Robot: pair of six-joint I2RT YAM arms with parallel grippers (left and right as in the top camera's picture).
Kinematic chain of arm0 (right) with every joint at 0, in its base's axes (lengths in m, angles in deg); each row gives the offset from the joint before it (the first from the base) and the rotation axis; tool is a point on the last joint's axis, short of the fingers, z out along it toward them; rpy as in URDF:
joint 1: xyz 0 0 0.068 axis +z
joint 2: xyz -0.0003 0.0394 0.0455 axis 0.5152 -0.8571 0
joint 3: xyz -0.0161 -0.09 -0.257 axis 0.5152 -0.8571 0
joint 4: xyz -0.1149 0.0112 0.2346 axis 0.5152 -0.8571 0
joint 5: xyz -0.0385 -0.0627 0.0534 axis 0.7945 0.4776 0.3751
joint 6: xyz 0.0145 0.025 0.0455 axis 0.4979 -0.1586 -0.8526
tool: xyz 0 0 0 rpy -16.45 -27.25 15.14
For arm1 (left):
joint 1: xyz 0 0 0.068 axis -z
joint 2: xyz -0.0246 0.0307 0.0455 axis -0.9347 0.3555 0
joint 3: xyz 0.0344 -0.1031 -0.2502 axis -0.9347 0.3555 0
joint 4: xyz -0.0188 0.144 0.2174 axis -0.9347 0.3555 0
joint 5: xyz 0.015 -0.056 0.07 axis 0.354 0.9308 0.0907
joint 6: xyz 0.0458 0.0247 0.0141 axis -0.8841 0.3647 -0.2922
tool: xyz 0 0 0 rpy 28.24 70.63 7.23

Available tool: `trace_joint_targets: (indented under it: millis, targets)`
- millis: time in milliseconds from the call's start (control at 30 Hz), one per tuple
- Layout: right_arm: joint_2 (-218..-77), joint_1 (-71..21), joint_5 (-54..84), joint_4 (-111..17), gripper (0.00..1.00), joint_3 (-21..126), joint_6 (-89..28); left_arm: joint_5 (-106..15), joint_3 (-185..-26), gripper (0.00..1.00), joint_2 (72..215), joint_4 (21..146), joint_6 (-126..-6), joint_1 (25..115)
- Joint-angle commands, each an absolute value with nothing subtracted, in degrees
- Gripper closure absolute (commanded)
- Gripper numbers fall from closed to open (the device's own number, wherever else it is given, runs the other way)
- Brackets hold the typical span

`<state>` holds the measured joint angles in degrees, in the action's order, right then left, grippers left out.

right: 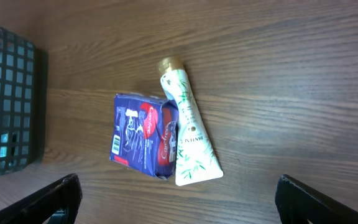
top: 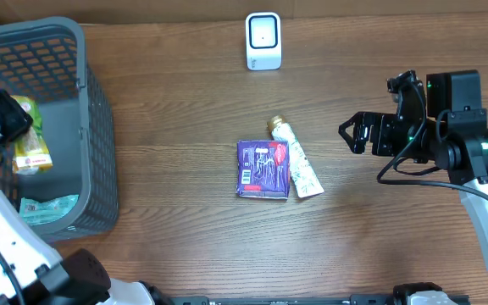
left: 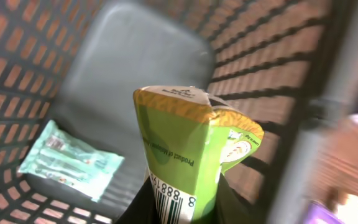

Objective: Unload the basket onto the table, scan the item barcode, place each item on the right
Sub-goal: 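Carry the green juice box out and set it left of the purple pack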

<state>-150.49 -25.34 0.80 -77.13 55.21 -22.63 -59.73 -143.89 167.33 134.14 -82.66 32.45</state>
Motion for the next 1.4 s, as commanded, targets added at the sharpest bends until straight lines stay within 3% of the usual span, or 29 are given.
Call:
trace_joint_targets:
  millis: [0,200,367,533,933,1167,1367]
  targets:
    - [-150.58,-25.16,0.32,-76.71,0.0,56.23,-22.57,-48.62,-152.96,0.9,166.1,138.05,-86.73,34.04]
    - [-150.58,-25.16,0.3,-76.73,0.0,56.23,-22.57,-43.03,-159.1,0.9,164.99,146.07,-89.72,41.1]
    - [-150.58,-25.16,0.3,-76.71,0.0,56.23,-22.57,-43.09,-157.38,0.92,164.86,146.22,-89.64,52.58]
    - [-150.58,-25.16,0.3,-76.78,0.0,56.23,-22.57,-48.99,-151.43,0.96,165.95,145.5,-84.3,63.94]
    - [-150.58,-25.16,0.34,-76.78,0.0,56.23,-22.57,-71.57,-117.34,0.96,166.25,123.12,-61.77,86.43]
    - [-150.58,-25.16,0.34,-76.76,0.0,56.23,-22.57,-88.05,-101.93,0.96,166.84,107.95,-54.08,92.86]
    - [-150.58,-25.16,0.34,-76.93,0.0,56.23,-22.55,-97.58,-95.54,0.96,168.81,102.18,-48.87,95.7]
